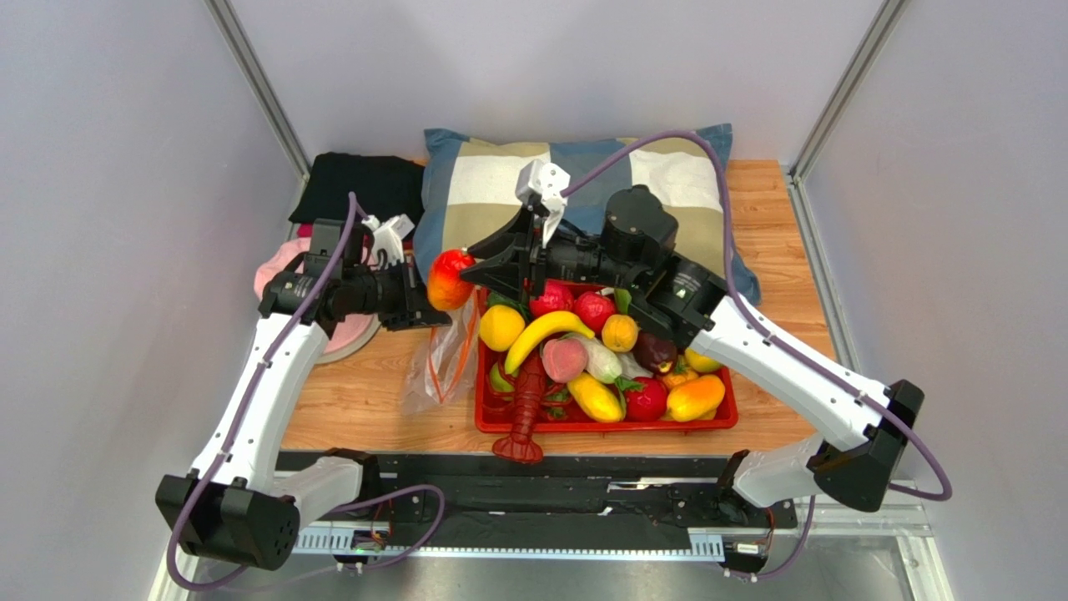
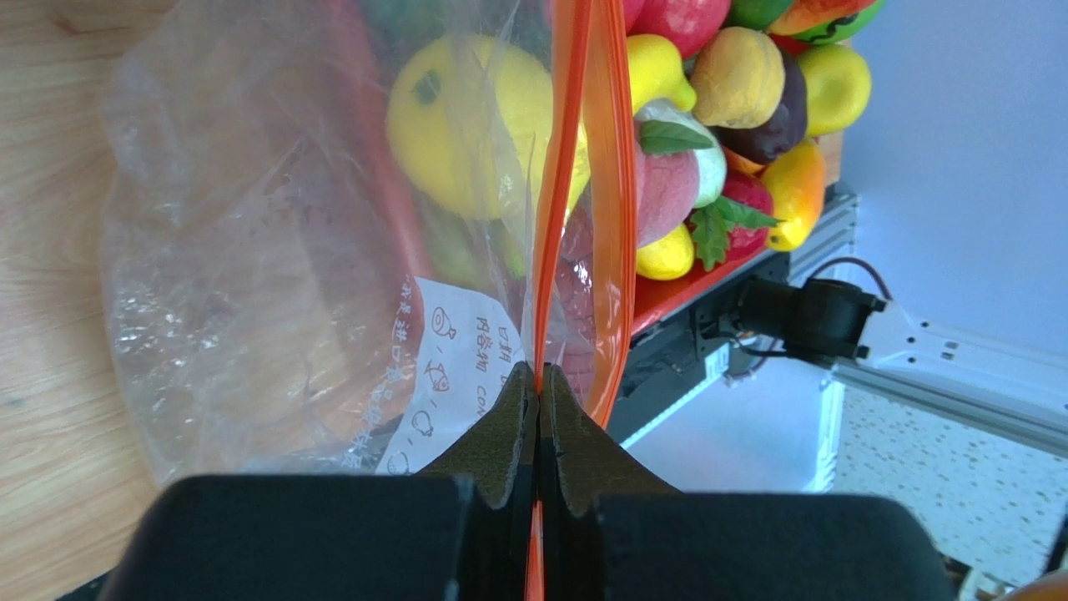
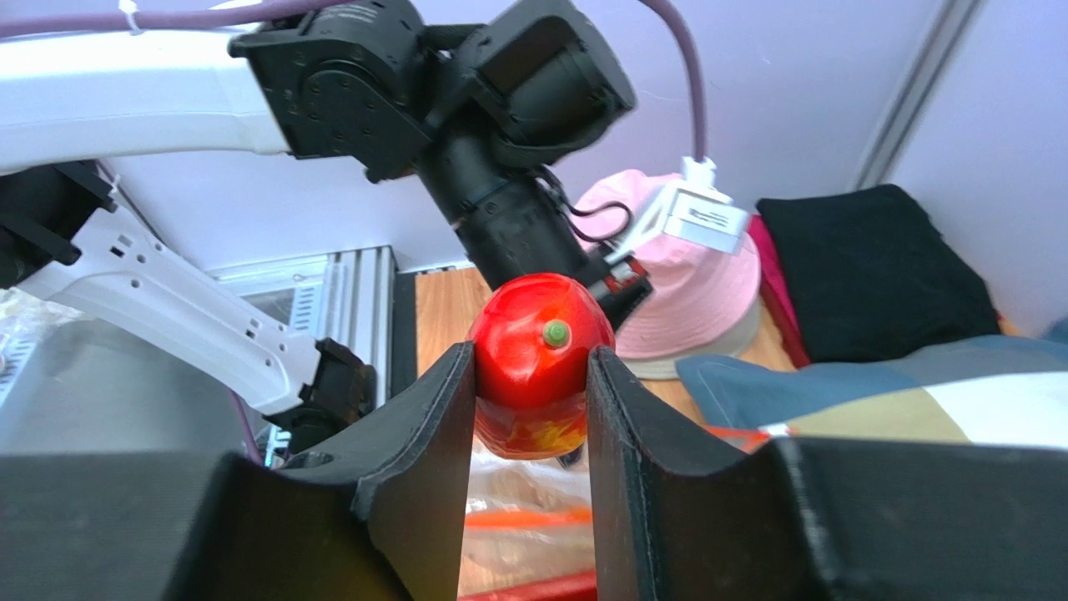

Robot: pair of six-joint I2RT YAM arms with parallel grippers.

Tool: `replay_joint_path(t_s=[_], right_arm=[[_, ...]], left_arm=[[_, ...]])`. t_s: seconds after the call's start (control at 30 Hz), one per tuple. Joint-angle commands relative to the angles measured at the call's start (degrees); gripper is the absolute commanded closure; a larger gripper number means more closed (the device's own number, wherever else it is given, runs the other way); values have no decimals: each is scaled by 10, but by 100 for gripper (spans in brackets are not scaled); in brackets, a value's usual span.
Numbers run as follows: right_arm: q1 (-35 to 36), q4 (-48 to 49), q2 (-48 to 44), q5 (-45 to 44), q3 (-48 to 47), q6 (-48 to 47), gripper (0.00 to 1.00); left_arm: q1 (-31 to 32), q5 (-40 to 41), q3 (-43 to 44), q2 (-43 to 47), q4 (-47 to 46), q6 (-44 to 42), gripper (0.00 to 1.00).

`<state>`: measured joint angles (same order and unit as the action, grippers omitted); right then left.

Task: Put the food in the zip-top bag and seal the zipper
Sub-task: Place the fake fruit in the zipper food storage bag.

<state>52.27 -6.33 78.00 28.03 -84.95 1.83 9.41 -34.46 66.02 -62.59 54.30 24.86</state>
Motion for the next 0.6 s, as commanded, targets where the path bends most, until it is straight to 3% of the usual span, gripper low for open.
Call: replay_joint_path(t_s=[0.0,0.2,0.57], right_arm=[[14,87,16,1,28,43,100],[25,109,0,-7,105,44,100],[35,98,10,-37,201,-69,100]], left_arm=[[-1,-54,1,-1,-40,19,100],[-23,-100,-2,-2,-42,39,100],[-32,-161,4,-8,-47,58,100]])
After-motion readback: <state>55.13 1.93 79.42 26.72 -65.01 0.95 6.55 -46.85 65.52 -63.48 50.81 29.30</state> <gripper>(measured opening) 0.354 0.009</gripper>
